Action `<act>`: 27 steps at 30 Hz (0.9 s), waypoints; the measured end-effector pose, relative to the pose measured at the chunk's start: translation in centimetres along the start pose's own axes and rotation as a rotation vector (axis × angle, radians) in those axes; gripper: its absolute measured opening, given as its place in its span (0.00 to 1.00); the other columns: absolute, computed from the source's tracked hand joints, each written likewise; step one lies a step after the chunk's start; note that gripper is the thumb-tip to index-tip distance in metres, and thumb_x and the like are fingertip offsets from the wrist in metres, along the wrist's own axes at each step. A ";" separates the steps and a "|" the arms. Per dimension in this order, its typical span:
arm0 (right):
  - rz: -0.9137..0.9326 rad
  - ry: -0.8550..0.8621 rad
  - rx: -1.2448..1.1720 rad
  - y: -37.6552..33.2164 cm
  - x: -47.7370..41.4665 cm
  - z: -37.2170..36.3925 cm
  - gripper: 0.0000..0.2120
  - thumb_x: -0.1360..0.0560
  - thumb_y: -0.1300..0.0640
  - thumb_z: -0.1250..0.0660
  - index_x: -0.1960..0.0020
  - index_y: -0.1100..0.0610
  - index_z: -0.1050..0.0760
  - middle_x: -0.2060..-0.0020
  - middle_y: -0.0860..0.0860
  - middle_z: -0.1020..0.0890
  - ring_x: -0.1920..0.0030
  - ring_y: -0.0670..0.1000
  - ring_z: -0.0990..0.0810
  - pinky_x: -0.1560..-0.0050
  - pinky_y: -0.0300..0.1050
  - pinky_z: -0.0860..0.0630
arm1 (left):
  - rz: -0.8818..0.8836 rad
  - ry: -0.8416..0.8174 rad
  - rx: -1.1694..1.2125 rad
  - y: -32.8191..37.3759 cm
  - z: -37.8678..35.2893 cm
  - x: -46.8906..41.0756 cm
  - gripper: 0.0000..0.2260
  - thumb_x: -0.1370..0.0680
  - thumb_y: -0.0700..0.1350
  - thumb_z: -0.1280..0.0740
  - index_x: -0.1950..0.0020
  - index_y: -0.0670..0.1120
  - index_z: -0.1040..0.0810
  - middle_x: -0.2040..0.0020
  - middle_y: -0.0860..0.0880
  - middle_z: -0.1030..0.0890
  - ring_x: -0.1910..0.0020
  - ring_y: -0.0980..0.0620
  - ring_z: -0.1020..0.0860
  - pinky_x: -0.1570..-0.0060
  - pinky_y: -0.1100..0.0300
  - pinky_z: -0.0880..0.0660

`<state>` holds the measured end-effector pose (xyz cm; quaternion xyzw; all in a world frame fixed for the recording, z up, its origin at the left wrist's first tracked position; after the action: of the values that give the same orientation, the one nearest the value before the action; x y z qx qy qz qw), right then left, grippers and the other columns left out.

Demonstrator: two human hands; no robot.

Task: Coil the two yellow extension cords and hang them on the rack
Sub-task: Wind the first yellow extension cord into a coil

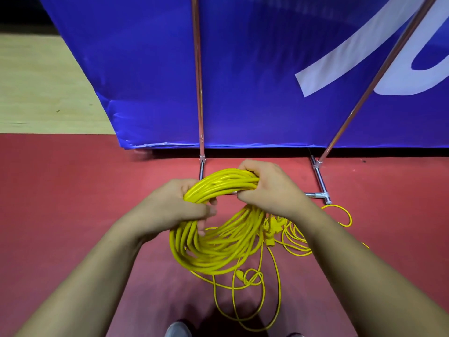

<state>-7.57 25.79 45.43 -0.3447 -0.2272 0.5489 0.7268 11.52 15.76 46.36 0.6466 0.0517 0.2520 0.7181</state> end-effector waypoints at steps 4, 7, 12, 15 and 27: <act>-0.008 -0.004 -0.066 0.2 0.0 -0.4 0.07 0.39 0.55 0.33 0.61 0.53 0.26 0.73 0.47 0.28 0.71 0.45 0.31 0.71 0.44 0.31 | 0.007 -0.044 0.277 0.2 -0.6 -0.1 0.06 0.32 0.39 0.30 0.69 0.46 0.21 0.75 0.42 0.26 0.68 0.44 0.19 0.68 0.59 0.24; -0.022 0.040 -0.144 1.0 -0.5 -0.5 0.11 0.38 0.53 0.30 0.56 0.49 0.23 0.69 0.49 0.22 0.68 0.44 0.26 0.66 0.47 0.26 | 0.002 -0.032 0.409 0.1 -1.4 -0.4 0.06 0.32 0.38 0.31 0.68 0.46 0.21 0.72 0.41 0.23 0.67 0.44 0.18 0.59 0.52 0.21; -0.068 0.025 -0.482 2.6 -0.5 -1.1 0.27 0.41 0.35 0.24 0.46 0.45 0.22 0.53 0.57 0.18 0.60 0.52 0.22 0.60 0.50 0.24 | 0.018 0.042 0.534 -0.1 -0.8 -1.0 0.13 0.30 0.43 0.30 0.73 0.48 0.27 0.77 0.50 0.34 0.80 0.53 0.32 0.62 0.51 0.30; -0.092 0.003 -0.457 3.2 -0.2 -1.0 0.19 0.31 0.40 0.27 0.47 0.51 0.21 0.64 0.51 0.20 0.66 0.43 0.25 0.64 0.37 0.30 | 0.009 0.074 0.595 -0.4 0.0 -1.0 0.13 0.33 0.48 0.28 0.73 0.48 0.28 0.77 0.51 0.35 0.80 0.54 0.33 0.63 0.52 0.30; -0.179 -0.165 -0.125 6.6 0.5 -2.2 0.18 0.22 0.46 0.35 0.66 0.55 0.22 0.60 0.53 0.24 0.62 0.47 0.25 0.55 0.42 0.30 | 0.019 0.209 0.650 -0.9 1.2 -1.6 0.13 0.27 0.45 0.30 0.72 0.49 0.25 0.75 0.51 0.35 0.80 0.54 0.34 0.63 0.49 0.37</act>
<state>-10.15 26.78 39.00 -0.3212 -0.3501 0.4930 0.7288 10.90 14.01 45.31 0.8126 0.1967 0.2941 0.4631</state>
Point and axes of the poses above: each hand's wrist, its own x-axis away from the middle knuckle, its own z-axis out of the back of the hand, y = z × x, the point moved 1 cm from there along -x, towards the middle knuckle
